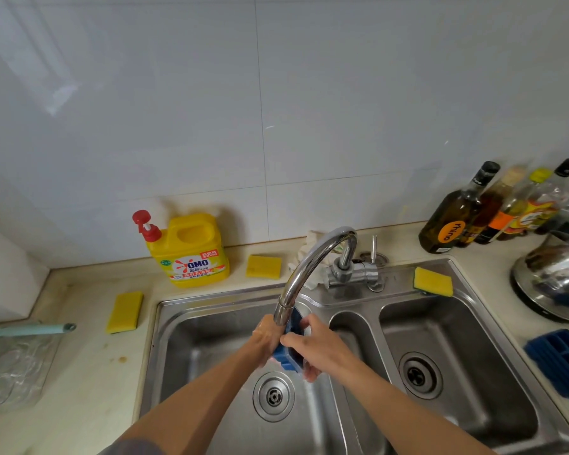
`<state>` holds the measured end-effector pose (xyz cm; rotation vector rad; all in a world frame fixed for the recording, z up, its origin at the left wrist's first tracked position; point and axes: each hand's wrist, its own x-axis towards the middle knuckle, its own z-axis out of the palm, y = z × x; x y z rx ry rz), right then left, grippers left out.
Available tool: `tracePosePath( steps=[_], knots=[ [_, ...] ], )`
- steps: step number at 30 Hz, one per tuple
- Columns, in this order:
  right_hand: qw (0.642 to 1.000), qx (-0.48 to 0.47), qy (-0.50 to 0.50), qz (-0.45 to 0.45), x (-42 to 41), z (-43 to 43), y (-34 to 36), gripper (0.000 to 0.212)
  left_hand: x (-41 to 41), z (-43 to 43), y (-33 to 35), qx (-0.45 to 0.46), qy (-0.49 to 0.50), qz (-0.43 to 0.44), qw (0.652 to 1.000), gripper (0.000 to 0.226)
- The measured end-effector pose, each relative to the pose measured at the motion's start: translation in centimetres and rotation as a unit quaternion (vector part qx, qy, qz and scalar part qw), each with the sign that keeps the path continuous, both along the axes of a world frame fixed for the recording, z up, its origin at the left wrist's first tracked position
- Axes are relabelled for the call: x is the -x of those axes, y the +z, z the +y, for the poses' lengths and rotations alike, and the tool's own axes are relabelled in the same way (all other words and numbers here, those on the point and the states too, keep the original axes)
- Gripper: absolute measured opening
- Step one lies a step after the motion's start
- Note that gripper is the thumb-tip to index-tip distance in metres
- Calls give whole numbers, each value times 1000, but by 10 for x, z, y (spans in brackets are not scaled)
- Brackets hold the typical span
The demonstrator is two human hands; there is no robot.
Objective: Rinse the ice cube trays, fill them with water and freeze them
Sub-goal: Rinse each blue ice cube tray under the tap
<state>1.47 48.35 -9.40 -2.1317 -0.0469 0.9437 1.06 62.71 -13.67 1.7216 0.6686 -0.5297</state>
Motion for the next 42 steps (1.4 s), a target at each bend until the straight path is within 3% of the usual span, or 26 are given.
tracePosePath(
  steps=[2,5,9,13,16,22,27,31,34,38,42],
  knots=[
    [1000,13,1,-14,-5,-12,0,61,0,17,2,-26,9,4,1000,54],
    [1000,15,-17,10,-27,-46,0,68,2,49,-1,21,68,18,997,66],
    [999,22,-15,33,-35,-56,0,79,-5,32,5,34,30,-6,999,74],
    [999,26,-9,32,-24,-57,-7,85,-7,11,5,-18,8,-18,1000,48],
    [999,49,19,16,-13,-72,-4,83,-1,10,-2,-8,1,-18,1000,28],
    [996,80,23,-32,5,-115,4,60,8,3,-1,-21,50,-42,998,25],
    [987,135,37,-82,22,-164,4,54,12,-6,-2,29,105,-39,993,33],
    [964,221,102,-108,40,-204,-9,73,17,-22,-4,94,163,-22,982,37],
    [948,259,151,-111,55,-225,-22,73,23,-35,-6,120,176,-19,977,51],
    [930,299,183,-114,74,-246,-38,82,30,-43,-10,113,196,-16,974,72],
    [908,333,221,-129,90,-259,-51,88,36,-45,-14,107,219,-19,970,73]
  ],
)
